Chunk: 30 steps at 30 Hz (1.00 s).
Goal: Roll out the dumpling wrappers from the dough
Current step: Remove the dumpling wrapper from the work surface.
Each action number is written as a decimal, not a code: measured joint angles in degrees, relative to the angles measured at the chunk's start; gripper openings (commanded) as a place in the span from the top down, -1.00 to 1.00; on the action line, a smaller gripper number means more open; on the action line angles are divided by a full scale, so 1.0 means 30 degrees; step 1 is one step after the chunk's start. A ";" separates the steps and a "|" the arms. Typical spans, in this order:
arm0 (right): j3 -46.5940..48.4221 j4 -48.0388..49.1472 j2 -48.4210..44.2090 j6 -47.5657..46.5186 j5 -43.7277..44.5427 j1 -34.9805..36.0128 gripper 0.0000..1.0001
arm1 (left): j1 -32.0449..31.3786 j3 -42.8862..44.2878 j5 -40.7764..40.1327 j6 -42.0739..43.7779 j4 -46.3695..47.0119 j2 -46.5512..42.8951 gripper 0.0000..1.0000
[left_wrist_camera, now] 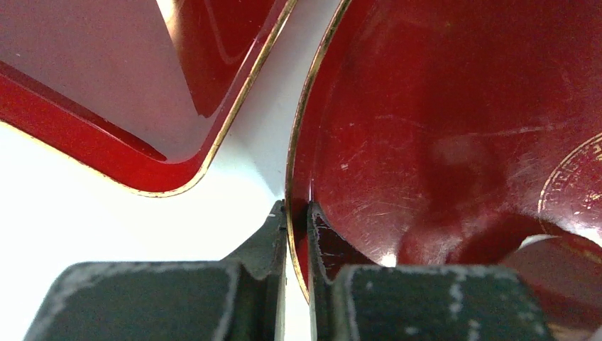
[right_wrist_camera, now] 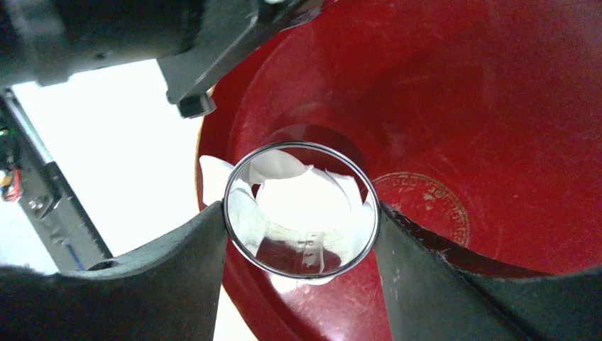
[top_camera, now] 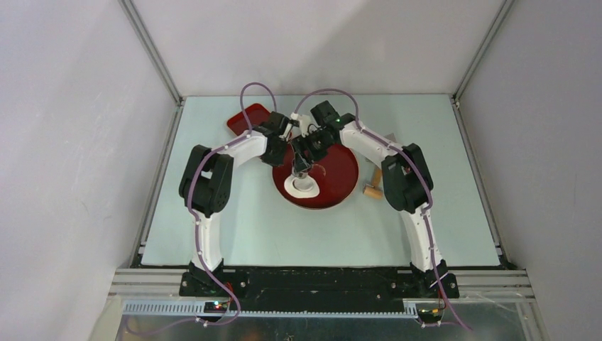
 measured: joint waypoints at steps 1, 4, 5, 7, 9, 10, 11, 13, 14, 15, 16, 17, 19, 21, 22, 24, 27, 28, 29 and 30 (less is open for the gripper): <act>-0.0182 -0.0007 -0.0197 0.0000 -0.0270 -0.0058 -0.17 | -0.0007 0.0000 -0.0007 0.0000 0.0007 0.0000 1.00; -0.0925 -0.0197 -0.0954 -0.0029 -0.1144 -0.0255 -0.17 | -0.0138 0.0000 0.0000 0.0007 -0.0007 0.0000 1.00; -0.1209 -0.0299 -0.1239 -0.0087 -0.1428 -0.0342 -0.16 | -0.0160 0.0000 0.0000 0.0007 -0.0022 0.0000 1.00; -0.1647 -0.0539 -0.1741 -0.0335 -0.1894 -0.0576 -0.16 | -0.0168 0.0000 -0.0015 0.0007 -0.0022 0.0000 1.00; -0.2200 -0.0758 -0.2317 -0.0721 -0.2594 -0.0729 -0.15 | -0.0168 0.0000 0.0036 0.0007 -0.0022 0.0000 1.00; -0.2448 -0.0896 -0.2645 -0.0918 -0.2878 -0.0758 -0.15 | -0.0160 0.0000 0.0051 0.0007 -0.0022 0.0000 1.00; -0.2754 -0.0991 -0.3009 -0.1173 -0.3169 -0.0787 -0.15 | -0.0168 0.0000 0.0044 0.0007 -0.0022 0.0000 1.00; -0.3322 -0.1129 -0.3694 -0.1647 -0.3570 -0.0801 -0.15 | -0.0160 0.0000 0.0051 0.0007 -0.0022 0.0000 1.00; -0.3701 -0.1158 -0.4095 -0.1916 -0.3723 -0.0801 -0.14 | -0.0168 0.0000 0.0051 0.0007 -0.0022 0.0000 1.00; -0.4131 -0.1224 -0.4524 -0.2164 -0.3832 -0.0809 -0.14 | -0.0168 0.0000 0.0044 0.0007 -0.0022 0.0000 1.00; -0.4568 -0.1282 -0.4947 -0.2390 -0.3883 -0.0831 -0.13 | -0.0168 0.0000 0.0051 0.0007 -0.0022 0.0000 1.00; -0.5005 -0.1282 -0.5297 -0.2565 -0.3869 -0.0831 -0.13 | -0.0168 0.0000 0.0044 0.0007 -0.0015 0.0000 1.00; -0.5792 -0.1144 -0.5836 -0.2710 -0.3526 -0.0794 -0.14 | -0.0160 0.0000 0.0051 0.0007 -0.0022 0.0000 1.00; -0.6594 -0.0831 -0.6186 -0.2849 -0.2404 -0.0576 -0.14 | -0.0168 0.0000 0.0044 0.0007 -0.0015 0.0000 1.00; -0.6863 -0.0663 -0.6222 -0.2885 -0.1829 -0.0495 -0.15 | -0.0160 0.0000 0.0044 0.0007 -0.0022 0.0000 1.00; -0.7482 -0.0022 -0.6244 -0.2892 -0.0153 -0.0168 -0.15 | -0.0160 0.0000 0.0044 0.0007 -0.0022 0.0000 1.00; -0.7708 0.0488 -0.6186 -0.2732 0.1821 0.0197 -0.15 | -0.0168 0.0000 0.0044 0.0007 -0.0022 0.0000 1.00; -0.7672 0.0729 -0.6171 -0.2637 0.2368 0.0313 -0.15 | -0.0160 0.0000 0.0051 0.0007 -0.0022 0.0000 1.00; -0.7555 0.0896 -0.6091 -0.2535 0.2878 0.0393 -0.15 | -0.0160 0.0000 0.0044 0.0007 -0.0015 0.0000 1.00; -0.7395 0.1020 -0.5974 -0.2484 0.3271 0.0437 -0.16 | -0.0168 0.0000 0.0044 0.0007 -0.0015 0.0000 1.00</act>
